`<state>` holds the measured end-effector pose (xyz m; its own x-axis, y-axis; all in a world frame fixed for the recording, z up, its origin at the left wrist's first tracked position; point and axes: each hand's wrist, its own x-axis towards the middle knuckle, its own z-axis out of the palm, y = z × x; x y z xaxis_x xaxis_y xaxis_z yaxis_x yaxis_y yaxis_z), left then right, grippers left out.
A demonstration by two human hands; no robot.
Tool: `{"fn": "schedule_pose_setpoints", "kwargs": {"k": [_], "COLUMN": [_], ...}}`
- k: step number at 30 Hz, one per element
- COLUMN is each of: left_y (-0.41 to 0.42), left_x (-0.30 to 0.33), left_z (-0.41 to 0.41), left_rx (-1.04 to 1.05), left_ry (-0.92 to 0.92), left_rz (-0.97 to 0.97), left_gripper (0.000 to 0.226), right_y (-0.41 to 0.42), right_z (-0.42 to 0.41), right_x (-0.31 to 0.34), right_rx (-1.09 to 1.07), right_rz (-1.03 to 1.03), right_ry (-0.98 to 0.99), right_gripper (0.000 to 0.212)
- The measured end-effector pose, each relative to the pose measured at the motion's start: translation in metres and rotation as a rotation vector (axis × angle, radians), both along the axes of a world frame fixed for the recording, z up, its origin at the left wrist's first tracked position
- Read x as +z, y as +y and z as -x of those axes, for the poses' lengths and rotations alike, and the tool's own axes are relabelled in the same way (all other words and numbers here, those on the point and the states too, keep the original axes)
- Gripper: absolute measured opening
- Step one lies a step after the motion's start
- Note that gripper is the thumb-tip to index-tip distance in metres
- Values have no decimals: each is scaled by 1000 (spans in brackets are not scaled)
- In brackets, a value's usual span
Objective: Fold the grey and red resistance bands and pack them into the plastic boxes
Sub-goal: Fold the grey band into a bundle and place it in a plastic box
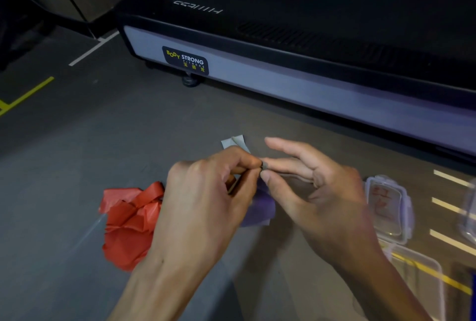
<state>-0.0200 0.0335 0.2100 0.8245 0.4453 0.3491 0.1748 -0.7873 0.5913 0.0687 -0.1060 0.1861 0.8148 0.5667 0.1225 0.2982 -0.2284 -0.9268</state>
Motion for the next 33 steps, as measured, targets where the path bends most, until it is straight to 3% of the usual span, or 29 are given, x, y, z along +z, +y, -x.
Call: {"fn": "schedule_pose_setpoints", "kwargs": {"k": [16,27,33], "left_y": [0,1,3], "left_x": [0,1,-1], "left_z": [1,1,4], "left_rx": [-15,-19,-52], "left_ry": [17,37,18], "left_rz": [29,55,136], "left_gripper": [6,4,22], "right_y": [-1,-2,-4], "right_z": [-1,-3,-13], "right_x": [-1,-4,-6], "right_rx": [-20,-18,34], "right_rz": [3,1,-197], "right_ry": [18,-100,184], "right_gripper": [40,33,28]}}
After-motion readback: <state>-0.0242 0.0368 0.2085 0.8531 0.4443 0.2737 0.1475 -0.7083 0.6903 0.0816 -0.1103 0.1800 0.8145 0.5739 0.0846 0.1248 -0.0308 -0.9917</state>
